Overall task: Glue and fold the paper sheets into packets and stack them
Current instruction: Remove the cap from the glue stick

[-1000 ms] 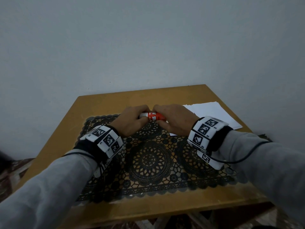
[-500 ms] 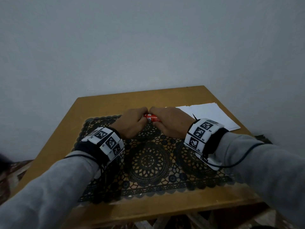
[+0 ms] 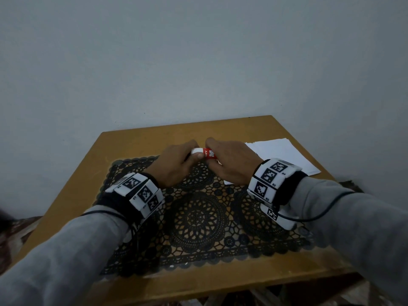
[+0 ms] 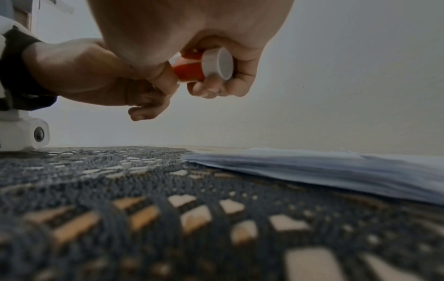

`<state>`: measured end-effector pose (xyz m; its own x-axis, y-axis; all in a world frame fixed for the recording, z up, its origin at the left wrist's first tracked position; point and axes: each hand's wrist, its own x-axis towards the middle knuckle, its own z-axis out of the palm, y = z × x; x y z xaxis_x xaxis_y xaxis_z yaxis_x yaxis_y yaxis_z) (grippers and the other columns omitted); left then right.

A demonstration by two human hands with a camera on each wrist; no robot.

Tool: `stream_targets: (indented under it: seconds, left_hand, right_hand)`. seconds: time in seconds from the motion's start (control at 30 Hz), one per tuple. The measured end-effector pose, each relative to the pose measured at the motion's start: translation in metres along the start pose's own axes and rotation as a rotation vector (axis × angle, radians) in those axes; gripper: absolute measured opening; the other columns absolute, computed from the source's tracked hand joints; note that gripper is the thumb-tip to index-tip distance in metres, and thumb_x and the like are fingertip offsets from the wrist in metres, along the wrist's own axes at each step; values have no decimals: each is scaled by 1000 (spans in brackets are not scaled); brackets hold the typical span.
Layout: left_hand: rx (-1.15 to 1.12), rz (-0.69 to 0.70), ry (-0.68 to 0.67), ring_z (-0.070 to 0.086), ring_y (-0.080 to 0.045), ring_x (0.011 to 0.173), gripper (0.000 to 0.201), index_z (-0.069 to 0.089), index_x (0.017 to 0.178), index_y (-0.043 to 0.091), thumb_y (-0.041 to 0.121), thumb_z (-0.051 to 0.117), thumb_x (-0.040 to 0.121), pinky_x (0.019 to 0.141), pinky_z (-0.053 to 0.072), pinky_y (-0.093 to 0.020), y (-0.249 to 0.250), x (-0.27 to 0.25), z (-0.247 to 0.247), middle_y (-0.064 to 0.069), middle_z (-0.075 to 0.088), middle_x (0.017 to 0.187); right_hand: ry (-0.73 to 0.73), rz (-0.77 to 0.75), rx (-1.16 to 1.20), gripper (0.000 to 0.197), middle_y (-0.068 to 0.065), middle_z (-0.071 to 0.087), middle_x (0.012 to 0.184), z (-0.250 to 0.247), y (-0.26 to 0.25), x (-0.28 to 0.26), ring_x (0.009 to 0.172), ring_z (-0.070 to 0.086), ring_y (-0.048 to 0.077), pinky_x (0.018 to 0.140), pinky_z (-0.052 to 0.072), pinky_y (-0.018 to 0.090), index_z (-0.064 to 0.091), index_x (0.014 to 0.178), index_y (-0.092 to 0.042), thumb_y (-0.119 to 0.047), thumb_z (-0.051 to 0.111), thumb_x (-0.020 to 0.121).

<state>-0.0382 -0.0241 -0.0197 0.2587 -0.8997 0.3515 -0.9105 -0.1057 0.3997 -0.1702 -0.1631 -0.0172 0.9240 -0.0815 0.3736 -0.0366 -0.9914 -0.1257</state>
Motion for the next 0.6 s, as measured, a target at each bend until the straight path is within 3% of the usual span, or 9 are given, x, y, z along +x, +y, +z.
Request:
stream_targets:
  seconds: [0.13, 0.23, 0.3, 0.43, 0.6]
  left_hand:
    - [-56, -94, -37, 57, -23, 70, 44, 58, 81, 10, 37, 29, 101, 64, 40, -31, 5, 1, -6, -9, 63, 76]
    - [-102, -88, -2, 55, -14, 65, 42, 58, 76, 18, 41, 32, 100, 60, 40, -26, 2, 0, -10, 0, 61, 71]
    - [-73, -51, 45, 50, -9, 62, 34, 56, 85, 16, 43, 40, 97, 56, 36, -22, -1, -1, -9, 3, 58, 70]
    - [-81, 32, 47, 54, -5, 65, 20, 52, 110, 22, 33, 55, 93, 57, 40, -16, 1, -1, -5, 4, 62, 79]
    - [-75, 80, 102, 50, -5, 61, 18, 50, 112, 23, 30, 50, 96, 55, 36, -15, 4, 1, -4, 2, 59, 73]
  right_hand:
    - [11, -1, -23, 20, 2, 62, 91, 2, -3, 2, 74, 56, 20, 65, 47, 34, 46, 110, -17, -33, 47, 97]
    - [42, 4, -51, 25, 0, 62, 93, 3, -7, 2, 74, 56, 19, 65, 47, 33, 45, 114, -18, -36, 47, 97]
    - [63, 13, -81, 22, -1, 61, 88, 3, -7, 2, 67, 53, 18, 59, 39, 29, 45, 110, -17, -35, 46, 96]
    - [181, 91, -173, 22, -3, 60, 74, -3, -5, 0, 55, 48, 16, 53, 31, 27, 50, 98, -17, -38, 50, 91]
    - [254, 199, -232, 32, -1, 60, 70, -4, -10, -1, 53, 43, 17, 53, 30, 27, 52, 95, -16, -48, 53, 89]
